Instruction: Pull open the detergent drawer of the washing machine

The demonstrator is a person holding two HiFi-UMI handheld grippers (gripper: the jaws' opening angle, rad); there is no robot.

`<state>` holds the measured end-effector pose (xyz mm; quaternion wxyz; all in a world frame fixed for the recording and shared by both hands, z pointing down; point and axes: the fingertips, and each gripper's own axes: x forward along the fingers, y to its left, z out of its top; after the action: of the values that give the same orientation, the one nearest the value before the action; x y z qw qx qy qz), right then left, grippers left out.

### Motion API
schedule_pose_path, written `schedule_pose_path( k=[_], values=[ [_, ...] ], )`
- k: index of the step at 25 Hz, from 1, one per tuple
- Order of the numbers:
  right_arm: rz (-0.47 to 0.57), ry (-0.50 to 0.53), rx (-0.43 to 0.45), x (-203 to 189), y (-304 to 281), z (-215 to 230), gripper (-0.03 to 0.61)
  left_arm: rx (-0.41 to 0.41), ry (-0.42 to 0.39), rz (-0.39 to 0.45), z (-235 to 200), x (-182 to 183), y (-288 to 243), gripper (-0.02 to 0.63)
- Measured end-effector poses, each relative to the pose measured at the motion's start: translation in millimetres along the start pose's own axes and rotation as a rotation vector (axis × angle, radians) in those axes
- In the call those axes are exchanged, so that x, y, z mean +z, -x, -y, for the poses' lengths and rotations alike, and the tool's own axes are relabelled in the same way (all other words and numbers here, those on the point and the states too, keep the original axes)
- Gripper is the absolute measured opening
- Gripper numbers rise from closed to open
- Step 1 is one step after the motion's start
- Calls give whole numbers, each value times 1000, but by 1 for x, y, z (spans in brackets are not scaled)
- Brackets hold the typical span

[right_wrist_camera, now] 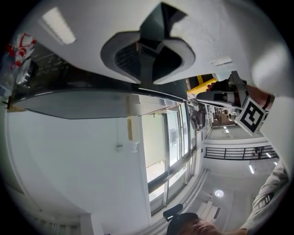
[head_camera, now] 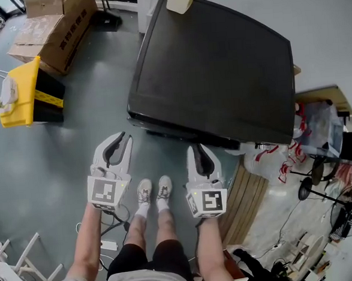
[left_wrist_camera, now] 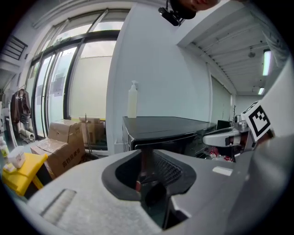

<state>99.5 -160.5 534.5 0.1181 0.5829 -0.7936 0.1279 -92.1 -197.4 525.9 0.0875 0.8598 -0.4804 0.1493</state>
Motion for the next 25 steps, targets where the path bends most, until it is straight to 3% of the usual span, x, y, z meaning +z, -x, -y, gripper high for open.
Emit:
schedule_pose_path(
  k=[2,6,9,17,25],
  values=[
    [-7,-15,30,-5,-4,-2,128,-44,16,-5,1,-3,-8,172],
    [-1,-28,84,-8,-11,-3,243,-91,16,-3,1,-8,-18,244],
    [3,-27,110,-8,-16,-5,272,-110,20,-1,1,-6,-24,287],
    [-12,-7,136,-10,-28,-8,273,-155,27,-16,3,-8,-37,299],
    [-16,30,136,-10,-30,-14,273,-149,11,-8,6,-5,-43,298]
  ],
)
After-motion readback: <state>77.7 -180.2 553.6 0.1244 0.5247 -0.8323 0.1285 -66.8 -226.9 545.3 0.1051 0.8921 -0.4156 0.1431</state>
